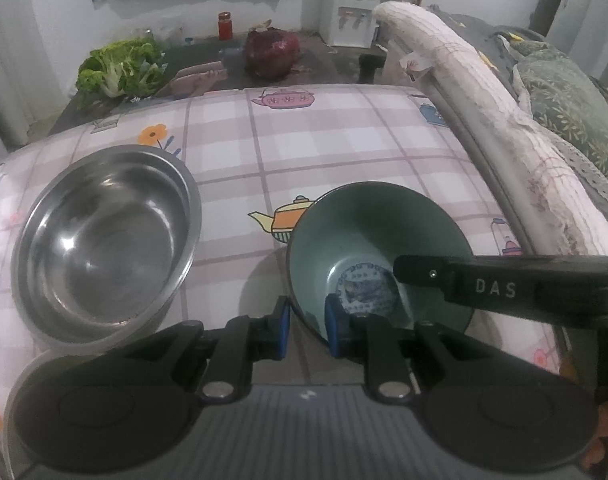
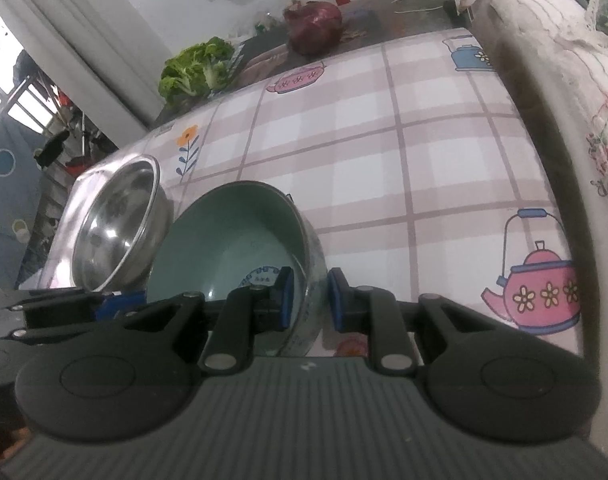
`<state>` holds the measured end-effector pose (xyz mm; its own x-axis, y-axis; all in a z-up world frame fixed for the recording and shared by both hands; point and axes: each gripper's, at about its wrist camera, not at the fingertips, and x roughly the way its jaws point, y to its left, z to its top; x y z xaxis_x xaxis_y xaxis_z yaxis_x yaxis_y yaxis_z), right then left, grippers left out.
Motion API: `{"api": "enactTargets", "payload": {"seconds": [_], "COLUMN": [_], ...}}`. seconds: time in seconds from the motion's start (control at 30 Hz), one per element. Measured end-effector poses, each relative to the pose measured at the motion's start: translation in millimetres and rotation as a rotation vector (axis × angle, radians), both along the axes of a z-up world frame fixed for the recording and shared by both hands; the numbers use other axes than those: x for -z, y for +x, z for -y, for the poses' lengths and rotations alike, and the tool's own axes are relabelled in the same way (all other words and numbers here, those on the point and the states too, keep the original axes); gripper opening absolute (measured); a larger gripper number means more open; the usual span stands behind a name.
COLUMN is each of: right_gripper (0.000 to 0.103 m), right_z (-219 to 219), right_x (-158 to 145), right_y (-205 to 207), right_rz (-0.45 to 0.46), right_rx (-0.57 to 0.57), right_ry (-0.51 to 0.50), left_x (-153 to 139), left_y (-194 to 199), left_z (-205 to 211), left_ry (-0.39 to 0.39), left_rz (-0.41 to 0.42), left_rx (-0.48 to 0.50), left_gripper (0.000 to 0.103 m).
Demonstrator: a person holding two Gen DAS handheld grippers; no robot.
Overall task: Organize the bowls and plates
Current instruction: 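Lift the green bowl with both grippers and carry it toward the steel bowls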
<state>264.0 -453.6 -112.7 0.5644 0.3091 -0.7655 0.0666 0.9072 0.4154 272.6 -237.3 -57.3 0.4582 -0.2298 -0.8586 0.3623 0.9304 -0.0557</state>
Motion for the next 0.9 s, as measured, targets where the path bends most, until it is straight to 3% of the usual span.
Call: {"api": "enactTargets", "payload": {"seconds": [0.9], "right_gripper": [0.02], "right_z": [1], "right_x": [5], "right_y": [-6], "right_rz": [0.019], "right_rx": [0.013], "right_ry": [0.025], "left_x": [12], "left_y": [12], "left_z": [7], "left_ry": [0.002], "left_rz": [-0.083], "left_rx": [-0.03], "left_gripper": [0.024]}}
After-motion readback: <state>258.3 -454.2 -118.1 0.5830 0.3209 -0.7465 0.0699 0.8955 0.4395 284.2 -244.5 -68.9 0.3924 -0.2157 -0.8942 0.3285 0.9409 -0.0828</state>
